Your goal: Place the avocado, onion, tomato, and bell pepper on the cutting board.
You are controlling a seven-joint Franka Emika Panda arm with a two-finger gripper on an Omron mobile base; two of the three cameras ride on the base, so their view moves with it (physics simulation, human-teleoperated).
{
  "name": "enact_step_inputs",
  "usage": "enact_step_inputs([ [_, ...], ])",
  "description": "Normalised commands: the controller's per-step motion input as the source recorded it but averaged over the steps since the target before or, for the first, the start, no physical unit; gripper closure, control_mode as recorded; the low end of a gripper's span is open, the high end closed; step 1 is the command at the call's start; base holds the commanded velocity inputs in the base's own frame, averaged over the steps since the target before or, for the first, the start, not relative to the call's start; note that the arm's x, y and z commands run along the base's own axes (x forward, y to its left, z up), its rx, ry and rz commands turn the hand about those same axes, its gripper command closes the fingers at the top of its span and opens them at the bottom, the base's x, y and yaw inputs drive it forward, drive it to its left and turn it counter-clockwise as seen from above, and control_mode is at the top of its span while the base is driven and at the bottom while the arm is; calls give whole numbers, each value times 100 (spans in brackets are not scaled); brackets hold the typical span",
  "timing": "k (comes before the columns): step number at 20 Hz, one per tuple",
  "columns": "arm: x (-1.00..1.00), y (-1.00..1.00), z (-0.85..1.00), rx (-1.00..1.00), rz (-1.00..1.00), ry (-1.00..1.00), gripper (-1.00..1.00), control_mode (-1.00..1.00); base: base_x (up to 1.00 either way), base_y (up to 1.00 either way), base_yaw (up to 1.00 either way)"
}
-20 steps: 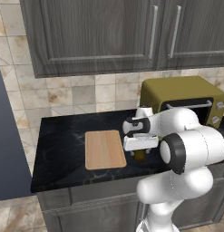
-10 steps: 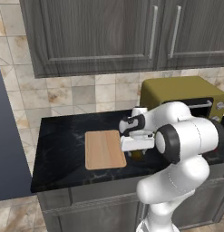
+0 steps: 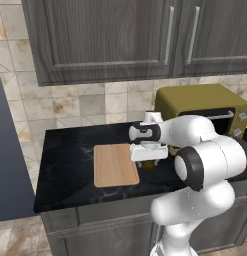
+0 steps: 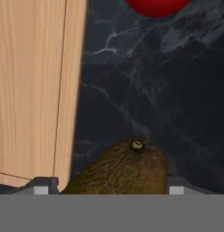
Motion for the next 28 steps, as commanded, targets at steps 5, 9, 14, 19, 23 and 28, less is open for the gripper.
enact_step_inputs([
  [5,-4,45,62,0,0,-5,100,-100,0,0,0],
  [9,0,56,40,0,2,0,100,-100,0,0,0],
  [14,18,60,6,-3,1,0,100,-100,0,0,0],
  [19,48,44,1,-2,0,0,100,-100,0,0,0],
  [23,39,14,10,0,0,0,100,-100,0,0,0],
  [28,27,15,0,0,0,2,100,-100,0,0,0],
])
